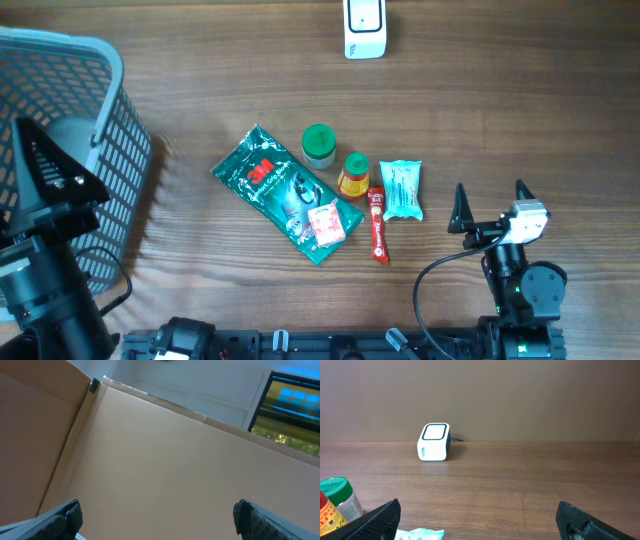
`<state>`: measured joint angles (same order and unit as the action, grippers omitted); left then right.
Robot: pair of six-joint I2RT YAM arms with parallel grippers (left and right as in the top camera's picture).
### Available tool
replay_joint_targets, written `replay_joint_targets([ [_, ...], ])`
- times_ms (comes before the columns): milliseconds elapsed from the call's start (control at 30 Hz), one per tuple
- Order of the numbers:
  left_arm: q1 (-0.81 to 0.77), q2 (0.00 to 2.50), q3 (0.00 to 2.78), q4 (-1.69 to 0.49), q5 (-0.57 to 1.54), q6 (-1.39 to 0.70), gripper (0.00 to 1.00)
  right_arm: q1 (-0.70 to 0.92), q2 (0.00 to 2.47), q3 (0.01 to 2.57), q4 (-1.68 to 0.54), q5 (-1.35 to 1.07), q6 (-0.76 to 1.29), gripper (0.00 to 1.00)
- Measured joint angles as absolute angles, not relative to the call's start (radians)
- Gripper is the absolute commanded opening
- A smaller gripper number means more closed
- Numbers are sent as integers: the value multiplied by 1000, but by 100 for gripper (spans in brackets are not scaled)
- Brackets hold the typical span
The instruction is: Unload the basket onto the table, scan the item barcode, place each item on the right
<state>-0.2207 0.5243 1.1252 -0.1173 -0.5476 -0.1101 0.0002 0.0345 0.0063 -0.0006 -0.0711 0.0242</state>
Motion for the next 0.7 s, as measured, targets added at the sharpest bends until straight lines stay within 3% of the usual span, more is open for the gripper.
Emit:
replay_joint_targets([
  [100,-220,524,1125,-101,-535,-123,100,0,35,6,-1,-72,50,100],
  [267,-220,524,1125,-119,-525,-137,100,0,35,6,10,-174,612,100],
  [467,-220,421,1125,-207,-413,-206,100,0,35,6,28,-499,943,100],
  [567,-220,344,1125,-229,-375,-216,100,0,35,6,29,-549,1119,100],
  [700,-220,280,1083,-227,-366,-255,100,0,35,6,28,-588,1114,100],
])
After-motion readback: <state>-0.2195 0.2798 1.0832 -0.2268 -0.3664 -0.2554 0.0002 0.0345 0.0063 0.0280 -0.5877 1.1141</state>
